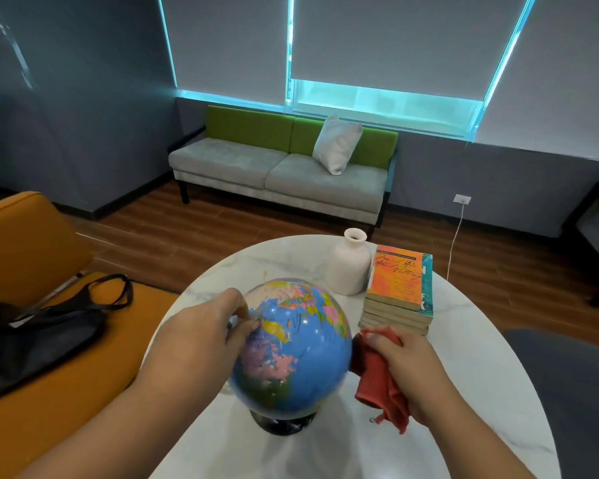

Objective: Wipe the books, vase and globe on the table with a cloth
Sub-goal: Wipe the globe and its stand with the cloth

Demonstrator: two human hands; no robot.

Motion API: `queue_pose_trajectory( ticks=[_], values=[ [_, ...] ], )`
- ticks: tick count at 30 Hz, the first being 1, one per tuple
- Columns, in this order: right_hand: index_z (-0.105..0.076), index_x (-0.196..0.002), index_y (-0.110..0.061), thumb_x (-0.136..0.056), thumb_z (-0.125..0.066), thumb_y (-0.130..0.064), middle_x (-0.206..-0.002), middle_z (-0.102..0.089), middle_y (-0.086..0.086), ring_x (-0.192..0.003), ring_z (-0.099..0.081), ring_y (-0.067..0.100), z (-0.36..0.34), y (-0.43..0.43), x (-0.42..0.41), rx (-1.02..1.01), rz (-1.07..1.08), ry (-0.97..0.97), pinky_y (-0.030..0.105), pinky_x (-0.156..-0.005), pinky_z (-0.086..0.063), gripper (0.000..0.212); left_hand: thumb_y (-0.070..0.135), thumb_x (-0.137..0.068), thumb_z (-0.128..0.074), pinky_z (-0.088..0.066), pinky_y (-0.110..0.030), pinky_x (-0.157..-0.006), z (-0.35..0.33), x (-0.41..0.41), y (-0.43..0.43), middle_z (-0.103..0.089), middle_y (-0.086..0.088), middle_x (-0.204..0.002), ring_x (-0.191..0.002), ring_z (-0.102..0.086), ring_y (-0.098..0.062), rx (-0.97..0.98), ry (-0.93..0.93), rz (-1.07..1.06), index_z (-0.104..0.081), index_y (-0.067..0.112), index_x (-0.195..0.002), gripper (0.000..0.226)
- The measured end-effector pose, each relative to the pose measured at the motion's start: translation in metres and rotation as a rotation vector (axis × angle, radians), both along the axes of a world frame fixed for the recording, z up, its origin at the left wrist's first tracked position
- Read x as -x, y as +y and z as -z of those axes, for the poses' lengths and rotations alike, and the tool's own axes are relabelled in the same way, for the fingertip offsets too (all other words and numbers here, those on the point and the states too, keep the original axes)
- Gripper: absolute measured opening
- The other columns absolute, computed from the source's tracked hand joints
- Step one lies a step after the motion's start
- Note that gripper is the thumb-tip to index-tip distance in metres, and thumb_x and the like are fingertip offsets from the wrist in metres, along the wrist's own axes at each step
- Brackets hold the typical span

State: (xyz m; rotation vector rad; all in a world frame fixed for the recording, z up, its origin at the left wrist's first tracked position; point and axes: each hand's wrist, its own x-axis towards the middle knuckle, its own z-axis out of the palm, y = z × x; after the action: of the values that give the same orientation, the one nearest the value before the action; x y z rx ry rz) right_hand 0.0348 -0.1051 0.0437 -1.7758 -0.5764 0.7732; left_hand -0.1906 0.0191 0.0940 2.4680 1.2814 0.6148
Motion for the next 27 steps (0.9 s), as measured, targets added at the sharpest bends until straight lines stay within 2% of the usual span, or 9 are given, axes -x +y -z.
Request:
queue_pose_trajectory(
  ticks=[3, 6, 9, 13, 16, 19, 21, 23, 27],
  values=[
    [-0.072, -0.092, -0.020, -0.089, -0.066, -0.016, -0.087, -0.070, 0.004, -0.069, -0.066, 0.016, -0.010, -0.007, -0.003, -0.065, 0.039, 0.005, 0.022, -0.049, -0.052, 0.007, 0.039, -0.084, -0.067, -0.045, -0.020, -0.061, 0.001, 0.003, 0.003, -0.059, 0.017, -0.080, -0.076, -0.058, -0.004, -0.009, -0.072, 0.058, -0.059, 0.034, -0.088, 0.011],
    [-0.073, -0.092, -0.023, -0.088, -0.067, -0.018, -0.088, -0.071, -0.001, -0.077, -0.068, 0.017, -0.015, -0.010, -0.001, -0.084, 0.013, -0.029, 0.025, -0.058, -0.055, 0.008, 0.024, -0.084, -0.071, -0.054, -0.031, -0.073, 0.004, 0.000, 0.005, -0.062, 0.017, -0.091, -0.086, -0.060, -0.007, 0.040, -0.150, 0.082, -0.064, 0.029, -0.091, 0.011],
    [-0.074, -0.089, -0.023, -0.088, -0.067, -0.016, -0.081, -0.072, -0.008, -0.074, -0.068, 0.010, -0.017, -0.010, 0.004, -0.105, -0.030, -0.055, 0.020, -0.058, -0.053, 0.010, 0.029, -0.089, -0.064, -0.056, -0.035, -0.078, 0.008, -0.001, 0.004, -0.070, 0.012, -0.099, -0.088, -0.066, -0.005, 0.163, -0.198, 0.054, -0.054, 0.038, -0.090, 0.014],
    [-0.074, -0.085, -0.026, -0.086, -0.068, -0.016, -0.085, -0.072, -0.007, -0.084, -0.069, 0.016, -0.014, -0.006, 0.010, -0.153, -0.052, -0.044, 0.035, -0.078, -0.059, 0.012, 0.040, -0.087, -0.062, -0.057, -0.038, -0.072, 0.009, -0.001, 0.001, -0.071, 0.010, -0.088, -0.083, -0.067, -0.009, 0.175, -0.215, 0.022, -0.054, 0.045, -0.093, 0.011],
    [-0.071, -0.086, -0.028, -0.084, -0.072, -0.019, -0.088, -0.072, -0.010, -0.088, -0.068, 0.014, -0.010, -0.001, 0.016, -0.200, 0.006, -0.026, 0.035, -0.079, -0.057, 0.009, 0.037, -0.086, -0.066, -0.056, -0.040, -0.072, 0.005, -0.005, -0.001, -0.070, 0.009, -0.090, -0.086, -0.066, -0.017, 0.180, -0.225, -0.011, -0.056, 0.044, -0.083, 0.013],
    [-0.067, -0.089, -0.032, -0.077, -0.076, -0.034, -0.094, -0.070, -0.010, -0.091, -0.066, 0.008, -0.003, 0.009, 0.028, -0.217, 0.086, -0.066, 0.038, -0.080, -0.057, 0.016, 0.033, -0.086, -0.067, -0.055, -0.037, -0.072, 0.004, -0.010, -0.004, -0.072, 0.011, -0.089, -0.085, -0.066, -0.013, 0.174, -0.222, -0.031, -0.056, 0.039, -0.081, 0.013],
    [-0.066, -0.088, -0.033, -0.079, -0.075, -0.027, -0.099, -0.063, -0.012, -0.092, -0.059, -0.004, -0.004, 0.016, 0.038, -0.215, 0.091, -0.257, 0.021, -0.087, -0.051, 0.014, 0.032, -0.087, -0.066, -0.055, -0.038, -0.072, 0.004, -0.011, -0.005, -0.072, 0.011, -0.089, -0.085, -0.066, -0.012, 0.166, -0.220, -0.038, -0.053, 0.040, -0.085, 0.015],
    [-0.066, -0.091, -0.031, -0.081, -0.074, -0.015, -0.101, -0.058, -0.013, -0.097, -0.054, -0.008, -0.010, 0.019, 0.046, -0.254, 0.027, -0.441, 0.004, -0.083, -0.039, 0.020, 0.032, -0.090, -0.063, -0.056, -0.038, -0.069, 0.003, -0.010, -0.006, -0.072, 0.010, -0.091, -0.082, -0.065, -0.012, 0.173, -0.200, -0.045, -0.050, 0.039, -0.086, 0.014],
    [-0.071, -0.093, -0.024, -0.079, -0.076, -0.006, -0.101, -0.059, -0.013, -0.102, -0.056, -0.002, -0.018, 0.018, 0.042, -0.330, -0.157, -0.540, 0.003, -0.086, -0.038, 0.023, 0.032, -0.094, -0.056, -0.056, -0.036, -0.067, 0.004, -0.010, -0.007, -0.068, 0.011, -0.104, -0.083, -0.062, -0.012, 0.151, -0.123, -0.033, -0.049, 0.033, -0.088, 0.010]
  ],
)
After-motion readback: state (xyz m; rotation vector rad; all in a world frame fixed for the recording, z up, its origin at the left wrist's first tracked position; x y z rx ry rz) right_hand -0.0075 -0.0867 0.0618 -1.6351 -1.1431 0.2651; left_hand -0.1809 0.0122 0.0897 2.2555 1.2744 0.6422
